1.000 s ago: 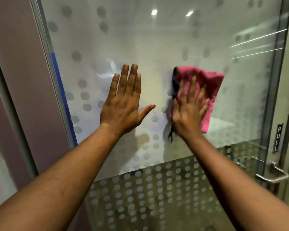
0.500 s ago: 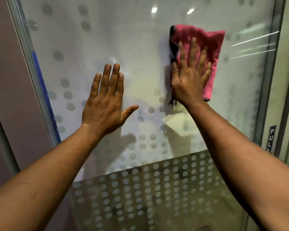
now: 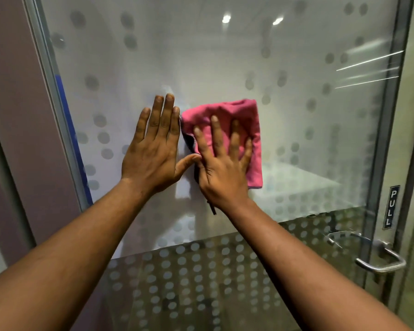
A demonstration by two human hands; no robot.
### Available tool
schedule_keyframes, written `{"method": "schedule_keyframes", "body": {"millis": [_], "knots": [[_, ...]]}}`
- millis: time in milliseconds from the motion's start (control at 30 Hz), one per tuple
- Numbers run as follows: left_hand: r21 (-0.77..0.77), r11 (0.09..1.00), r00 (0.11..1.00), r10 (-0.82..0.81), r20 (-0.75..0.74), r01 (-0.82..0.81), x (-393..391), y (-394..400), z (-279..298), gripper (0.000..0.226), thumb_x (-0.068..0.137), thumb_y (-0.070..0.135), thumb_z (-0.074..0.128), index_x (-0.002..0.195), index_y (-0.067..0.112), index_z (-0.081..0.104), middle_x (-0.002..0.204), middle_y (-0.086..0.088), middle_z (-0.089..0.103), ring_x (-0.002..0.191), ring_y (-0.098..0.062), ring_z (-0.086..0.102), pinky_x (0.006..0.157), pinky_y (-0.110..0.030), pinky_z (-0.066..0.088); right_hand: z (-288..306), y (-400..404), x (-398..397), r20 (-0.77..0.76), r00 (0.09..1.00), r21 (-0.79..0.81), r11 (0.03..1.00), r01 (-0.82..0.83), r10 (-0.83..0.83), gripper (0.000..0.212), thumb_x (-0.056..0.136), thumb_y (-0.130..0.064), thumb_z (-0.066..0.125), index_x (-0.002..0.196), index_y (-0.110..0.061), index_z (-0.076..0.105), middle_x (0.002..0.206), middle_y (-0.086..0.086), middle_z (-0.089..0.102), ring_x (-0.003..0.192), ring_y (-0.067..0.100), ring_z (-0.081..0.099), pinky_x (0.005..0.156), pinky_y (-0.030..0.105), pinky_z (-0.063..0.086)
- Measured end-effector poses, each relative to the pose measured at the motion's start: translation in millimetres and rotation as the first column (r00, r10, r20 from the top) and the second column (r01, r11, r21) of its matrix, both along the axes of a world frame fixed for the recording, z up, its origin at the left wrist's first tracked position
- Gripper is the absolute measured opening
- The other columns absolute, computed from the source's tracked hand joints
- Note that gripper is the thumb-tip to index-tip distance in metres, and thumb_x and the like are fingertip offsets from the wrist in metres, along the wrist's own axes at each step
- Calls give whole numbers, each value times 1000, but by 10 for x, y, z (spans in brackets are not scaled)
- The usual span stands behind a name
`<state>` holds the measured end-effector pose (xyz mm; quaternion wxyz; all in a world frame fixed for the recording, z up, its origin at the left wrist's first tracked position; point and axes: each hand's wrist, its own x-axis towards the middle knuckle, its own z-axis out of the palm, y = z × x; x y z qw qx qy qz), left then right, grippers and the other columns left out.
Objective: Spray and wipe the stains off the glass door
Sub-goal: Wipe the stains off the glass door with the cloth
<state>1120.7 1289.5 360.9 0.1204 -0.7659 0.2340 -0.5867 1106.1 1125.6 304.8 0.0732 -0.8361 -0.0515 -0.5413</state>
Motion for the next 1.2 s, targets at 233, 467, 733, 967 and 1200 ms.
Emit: {"method": "schedule_keyframes", "body": {"millis": [233, 467, 733, 967, 1200], "knots": [[-6, 1000, 1000, -26, 5, 26, -12, -33, -21, 93, 100, 68, 6, 157, -5, 6, 165, -25, 0, 154, -38, 0, 125, -52, 9, 935, -204, 66, 105, 993, 11, 998, 56, -57, 59, 101, -49, 26, 157, -36, 13, 167, -3, 6, 153, 34, 0, 118, 63, 2], [-4, 1000, 1000, -24, -7, 24, -9, 7, -9, 86, 102, 63, 3, 158, -3, 6, 166, -24, 1, 155, -37, 1, 126, -50, 7, 847, -198, 107, 146, 983, 206, 975, 84, -115, 58, 102, -49, 26, 157, -34, 15, 167, 2, 8, 152, 37, 2, 117, 66, 2], [-5, 1000, 1000, 0, -26, -1, -11, 0, -5, 99, 95, 75, 2, 159, -1, 5, 166, -23, -3, 155, -37, -2, 125, -52, 7, -59, -18, -15, 9, 997, -17, 997, 74, -74, 59, 102, -53, 25, 156, -39, 9, 167, -4, 2, 152, 36, -1, 117, 64, 3], [-5, 1000, 999, -24, -47, 24, -51, -11, 33, 96, 97, 72, 5, 158, -1, 5, 166, -24, -1, 155, -38, -2, 126, -52, 6, 419, -244, 34, 51, 995, -42, 995, 87, -85, 61, 99, -53, 31, 156, -41, 10, 167, -4, 2, 152, 34, -2, 119, 57, 0], [51, 994, 995, -95, 20, 94, -136, -600, 221, 96, 98, 72, 8, 158, -3, 8, 165, -24, 2, 155, -38, 1, 125, -48, 1, 872, -588, 76, 135, 984, -18, 992, 124, -120, 60, 101, -55, 23, 157, -35, 14, 167, 2, 6, 152, 39, -2, 119, 60, 0]]}}
